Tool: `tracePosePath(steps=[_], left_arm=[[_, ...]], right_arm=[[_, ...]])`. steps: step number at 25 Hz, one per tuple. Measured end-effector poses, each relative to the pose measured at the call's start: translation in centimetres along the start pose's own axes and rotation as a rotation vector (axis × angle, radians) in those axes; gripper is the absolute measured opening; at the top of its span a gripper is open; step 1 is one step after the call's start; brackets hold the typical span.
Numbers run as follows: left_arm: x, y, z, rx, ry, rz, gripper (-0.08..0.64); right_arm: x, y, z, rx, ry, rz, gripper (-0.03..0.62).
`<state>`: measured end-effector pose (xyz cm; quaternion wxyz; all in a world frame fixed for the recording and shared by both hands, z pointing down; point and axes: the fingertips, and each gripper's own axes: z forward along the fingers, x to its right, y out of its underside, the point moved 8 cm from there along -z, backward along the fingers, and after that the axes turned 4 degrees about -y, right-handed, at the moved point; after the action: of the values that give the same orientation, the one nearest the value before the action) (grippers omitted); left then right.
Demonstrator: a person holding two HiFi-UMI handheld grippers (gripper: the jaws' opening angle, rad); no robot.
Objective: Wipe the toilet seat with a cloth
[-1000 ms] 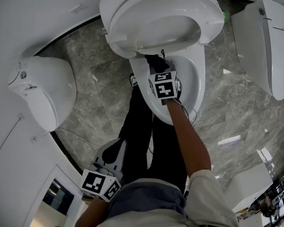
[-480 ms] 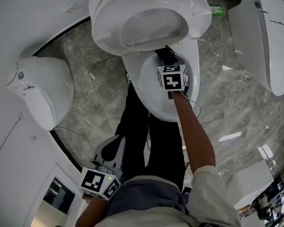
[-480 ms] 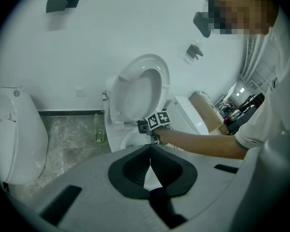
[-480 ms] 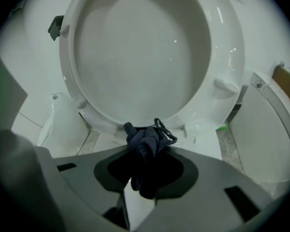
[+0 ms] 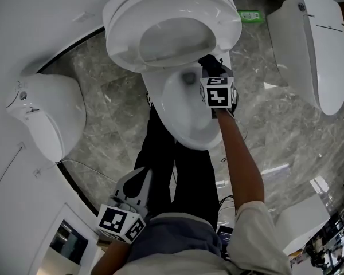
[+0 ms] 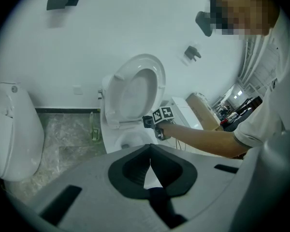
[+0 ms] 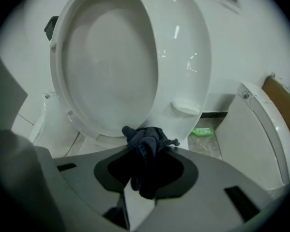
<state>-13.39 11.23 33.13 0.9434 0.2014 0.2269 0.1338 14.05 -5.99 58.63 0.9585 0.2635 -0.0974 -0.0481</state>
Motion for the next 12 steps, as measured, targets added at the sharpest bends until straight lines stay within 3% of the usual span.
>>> tracePosePath(steps=[7,12], left_arm=[[0.2,-1.4,-0.4,0.042,0.014,-0.006,0.009],[0.0,-2.3,-0.9,0.061,0.015,-0.009,0.009]], right_arm=[[1.6,-2.0,-2.1,0.001,0.043,-0.034,0.101],[2.0,-3.7,-4.2,0.005,0.07,-0.108,0.101]])
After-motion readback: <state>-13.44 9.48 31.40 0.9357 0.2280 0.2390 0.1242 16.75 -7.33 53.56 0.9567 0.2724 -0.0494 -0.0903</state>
